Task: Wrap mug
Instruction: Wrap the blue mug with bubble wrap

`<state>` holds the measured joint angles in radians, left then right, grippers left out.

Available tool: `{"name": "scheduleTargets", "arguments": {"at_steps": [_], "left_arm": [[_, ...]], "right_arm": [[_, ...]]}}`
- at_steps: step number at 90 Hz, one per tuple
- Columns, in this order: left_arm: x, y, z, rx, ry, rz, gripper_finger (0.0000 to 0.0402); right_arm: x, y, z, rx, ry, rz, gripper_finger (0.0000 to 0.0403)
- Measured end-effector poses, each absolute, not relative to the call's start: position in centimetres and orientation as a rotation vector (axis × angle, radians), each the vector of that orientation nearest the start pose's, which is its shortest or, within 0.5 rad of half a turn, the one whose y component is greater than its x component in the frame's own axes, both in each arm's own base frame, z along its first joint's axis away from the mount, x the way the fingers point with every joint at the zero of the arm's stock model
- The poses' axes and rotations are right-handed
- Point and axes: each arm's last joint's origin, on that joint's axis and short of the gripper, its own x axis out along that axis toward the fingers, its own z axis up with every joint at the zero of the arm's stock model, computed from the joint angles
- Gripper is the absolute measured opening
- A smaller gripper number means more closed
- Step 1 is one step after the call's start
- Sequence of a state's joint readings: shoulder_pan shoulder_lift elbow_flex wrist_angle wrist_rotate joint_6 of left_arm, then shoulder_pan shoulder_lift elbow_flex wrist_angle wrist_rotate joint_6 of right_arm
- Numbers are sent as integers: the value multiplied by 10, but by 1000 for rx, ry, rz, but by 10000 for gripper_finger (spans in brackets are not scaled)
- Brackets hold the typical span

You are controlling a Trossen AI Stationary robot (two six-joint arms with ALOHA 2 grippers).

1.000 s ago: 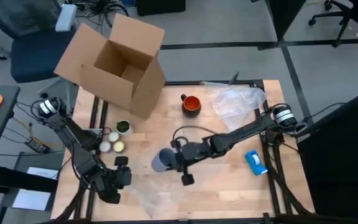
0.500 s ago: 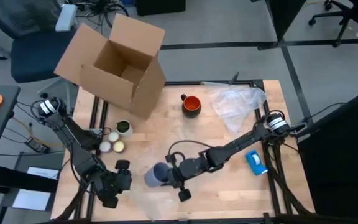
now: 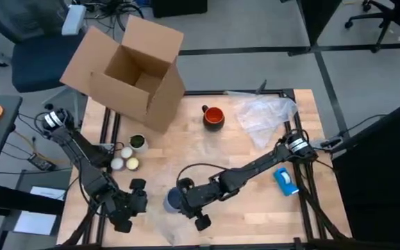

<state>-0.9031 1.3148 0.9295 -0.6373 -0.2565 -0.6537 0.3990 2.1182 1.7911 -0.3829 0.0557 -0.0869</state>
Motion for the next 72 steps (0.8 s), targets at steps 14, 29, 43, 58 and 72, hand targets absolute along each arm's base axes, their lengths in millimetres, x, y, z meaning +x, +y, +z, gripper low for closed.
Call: {"name": "scheduleTargets", "arguments": {"at_steps": [14,29,43,58,72], "left_arm": [[165,-191,241,12,961,-235,0],[168,-189,241,17,952,-217,0],[171,-188,242,17,936,-219,0],[174,-189,246,29,908,-236,0],[177,-188,247,32,880,-240,0]], "right_arm": [[447,174,233,-233,761,361,0],[448,173,233,-220,746,356,0],[450,174,228,-218,744,364,0],[455,177,208,-195,783,408,0],[458,172,207,-155,786,428,10]]}}
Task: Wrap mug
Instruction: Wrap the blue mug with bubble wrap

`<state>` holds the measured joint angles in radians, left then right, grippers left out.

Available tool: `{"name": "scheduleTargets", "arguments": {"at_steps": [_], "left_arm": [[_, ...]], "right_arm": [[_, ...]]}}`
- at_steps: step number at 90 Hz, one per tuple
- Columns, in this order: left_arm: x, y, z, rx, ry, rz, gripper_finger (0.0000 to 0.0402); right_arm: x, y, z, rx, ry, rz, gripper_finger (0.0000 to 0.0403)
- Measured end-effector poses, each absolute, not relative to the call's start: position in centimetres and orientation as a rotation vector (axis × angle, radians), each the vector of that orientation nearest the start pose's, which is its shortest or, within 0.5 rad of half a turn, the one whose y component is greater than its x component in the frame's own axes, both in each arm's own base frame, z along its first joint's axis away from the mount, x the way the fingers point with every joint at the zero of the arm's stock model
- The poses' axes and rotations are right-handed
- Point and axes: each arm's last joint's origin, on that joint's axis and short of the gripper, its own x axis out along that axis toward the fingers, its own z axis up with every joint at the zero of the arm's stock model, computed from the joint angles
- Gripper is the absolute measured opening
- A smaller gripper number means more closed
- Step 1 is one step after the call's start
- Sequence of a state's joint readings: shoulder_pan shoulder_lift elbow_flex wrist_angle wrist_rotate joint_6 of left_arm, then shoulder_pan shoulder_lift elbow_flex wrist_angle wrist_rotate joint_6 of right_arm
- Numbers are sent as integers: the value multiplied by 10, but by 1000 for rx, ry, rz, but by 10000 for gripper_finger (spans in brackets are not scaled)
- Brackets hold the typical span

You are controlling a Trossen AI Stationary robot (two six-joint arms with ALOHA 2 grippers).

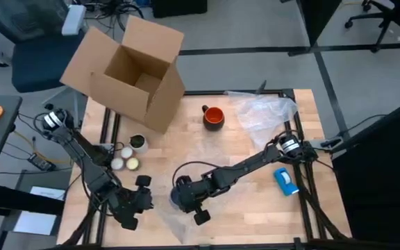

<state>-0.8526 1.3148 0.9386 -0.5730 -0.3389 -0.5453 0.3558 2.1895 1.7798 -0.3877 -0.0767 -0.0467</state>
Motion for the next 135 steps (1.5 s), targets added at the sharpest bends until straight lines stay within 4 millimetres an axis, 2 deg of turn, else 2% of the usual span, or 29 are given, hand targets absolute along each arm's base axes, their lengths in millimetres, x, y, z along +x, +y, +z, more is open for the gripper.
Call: {"name": "scheduleTargets", "arguments": {"at_steps": [23,58,73,97,119,135], "left_arm": [[179,-188,248,67,862,-252,0],[180,-189,249,59,842,-250,0],[180,-189,249,60,840,-246,0],[182,-188,250,61,821,-224,0],[183,-186,251,56,782,-145,0],[185,-181,250,18,772,-66,0]], "right_arm": [[458,172,207,-160,783,436,40],[459,172,211,-192,761,426,109],[459,171,229,-175,705,398,131],[459,170,248,-176,716,360,159],[457,169,281,-266,729,240,151],[448,176,307,-364,733,152,137]]}}
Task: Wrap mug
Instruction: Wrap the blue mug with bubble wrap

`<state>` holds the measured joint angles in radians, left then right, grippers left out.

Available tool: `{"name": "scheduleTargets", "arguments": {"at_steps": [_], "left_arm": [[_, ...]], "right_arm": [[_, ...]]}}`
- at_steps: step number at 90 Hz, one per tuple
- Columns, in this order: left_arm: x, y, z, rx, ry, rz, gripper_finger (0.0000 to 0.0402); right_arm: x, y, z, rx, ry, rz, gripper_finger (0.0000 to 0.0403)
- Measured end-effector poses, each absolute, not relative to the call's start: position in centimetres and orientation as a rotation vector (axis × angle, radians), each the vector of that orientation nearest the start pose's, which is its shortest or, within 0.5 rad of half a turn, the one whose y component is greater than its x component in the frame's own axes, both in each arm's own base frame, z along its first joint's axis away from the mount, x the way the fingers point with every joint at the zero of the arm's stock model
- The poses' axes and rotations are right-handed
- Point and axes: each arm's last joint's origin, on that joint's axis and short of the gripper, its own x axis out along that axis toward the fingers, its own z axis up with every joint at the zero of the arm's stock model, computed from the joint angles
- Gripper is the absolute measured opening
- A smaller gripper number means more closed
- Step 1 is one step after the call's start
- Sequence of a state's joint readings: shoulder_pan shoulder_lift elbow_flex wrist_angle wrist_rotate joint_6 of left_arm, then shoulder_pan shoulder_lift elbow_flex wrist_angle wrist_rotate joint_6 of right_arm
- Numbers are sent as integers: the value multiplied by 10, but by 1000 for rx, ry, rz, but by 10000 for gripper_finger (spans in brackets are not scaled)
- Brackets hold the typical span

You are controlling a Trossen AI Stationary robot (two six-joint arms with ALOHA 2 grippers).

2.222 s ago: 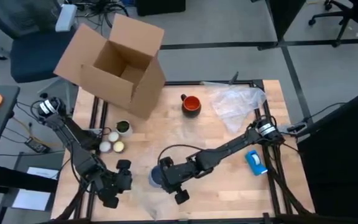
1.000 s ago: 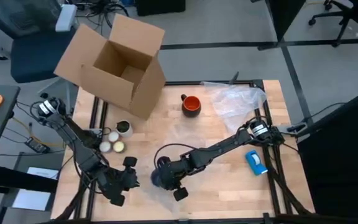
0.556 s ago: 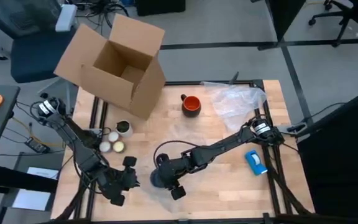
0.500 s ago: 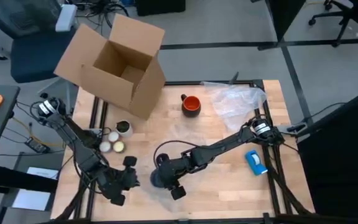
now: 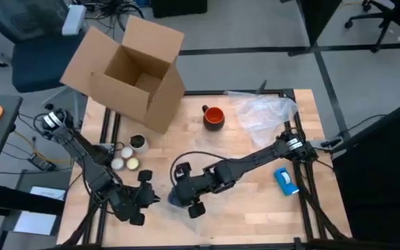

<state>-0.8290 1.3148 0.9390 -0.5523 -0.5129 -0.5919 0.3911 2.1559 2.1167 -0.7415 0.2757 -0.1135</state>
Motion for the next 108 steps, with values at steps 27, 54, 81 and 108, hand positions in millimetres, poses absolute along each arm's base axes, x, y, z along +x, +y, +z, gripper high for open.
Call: {"name": "scheduleTargets", "arguments": {"at_steps": [27,54,81,108], "left_arm": [[189,-169,247,-112,816,74,0],[194,-161,246,-232,822,166,0],[187,-154,259,-367,819,140,0],[181,-151,271,-389,791,90,0]], "right_arm": [[431,199,334,-451,691,88,102],[430,207,326,-369,714,246,64],[437,197,291,-316,812,347,5],[450,169,273,-331,813,224,1]]}}
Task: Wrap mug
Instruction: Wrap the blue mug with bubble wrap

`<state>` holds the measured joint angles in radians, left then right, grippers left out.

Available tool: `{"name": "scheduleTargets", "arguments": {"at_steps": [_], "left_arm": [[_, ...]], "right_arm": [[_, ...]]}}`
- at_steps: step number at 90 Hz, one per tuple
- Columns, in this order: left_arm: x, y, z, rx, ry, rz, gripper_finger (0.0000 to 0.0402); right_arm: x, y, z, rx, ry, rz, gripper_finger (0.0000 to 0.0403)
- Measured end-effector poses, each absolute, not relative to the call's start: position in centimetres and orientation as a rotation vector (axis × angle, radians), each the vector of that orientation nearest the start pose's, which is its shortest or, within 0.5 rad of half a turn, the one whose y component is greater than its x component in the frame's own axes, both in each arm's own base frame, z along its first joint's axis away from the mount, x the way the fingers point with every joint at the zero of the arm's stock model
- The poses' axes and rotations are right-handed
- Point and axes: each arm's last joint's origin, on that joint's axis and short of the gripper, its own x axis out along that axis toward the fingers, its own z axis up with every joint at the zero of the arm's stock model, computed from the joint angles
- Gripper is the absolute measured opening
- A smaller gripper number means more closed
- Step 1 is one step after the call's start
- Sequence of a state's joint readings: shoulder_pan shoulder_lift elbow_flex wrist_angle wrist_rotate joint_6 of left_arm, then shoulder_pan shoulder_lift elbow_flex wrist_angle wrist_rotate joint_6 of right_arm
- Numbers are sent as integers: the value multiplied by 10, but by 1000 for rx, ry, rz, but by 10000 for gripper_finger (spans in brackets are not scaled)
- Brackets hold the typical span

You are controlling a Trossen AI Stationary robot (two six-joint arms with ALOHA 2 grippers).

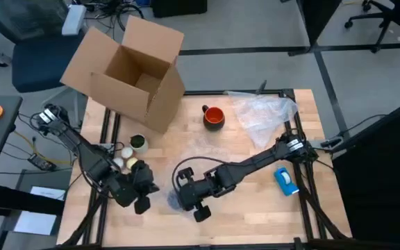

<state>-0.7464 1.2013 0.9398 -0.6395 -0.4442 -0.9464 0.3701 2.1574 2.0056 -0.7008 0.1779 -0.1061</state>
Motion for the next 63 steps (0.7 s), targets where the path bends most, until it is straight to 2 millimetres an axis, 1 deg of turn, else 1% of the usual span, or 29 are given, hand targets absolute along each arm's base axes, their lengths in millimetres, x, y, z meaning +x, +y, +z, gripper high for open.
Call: {"name": "scheduleTargets", "arguments": {"at_steps": [17,26,41,52,63], "left_arm": [[181,-155,271,-436,859,-9,0],[182,-158,272,-471,877,-69,0],[182,-160,273,-493,886,-102,0],[183,-161,274,-502,877,-110,0],[184,-161,275,-554,888,-126,0]], "right_arm": [[457,151,270,-334,806,160,0],[460,147,271,-340,795,158,0],[461,148,272,-340,777,161,0],[460,153,272,-342,766,172,0],[457,160,272,-353,765,188,0]]}}
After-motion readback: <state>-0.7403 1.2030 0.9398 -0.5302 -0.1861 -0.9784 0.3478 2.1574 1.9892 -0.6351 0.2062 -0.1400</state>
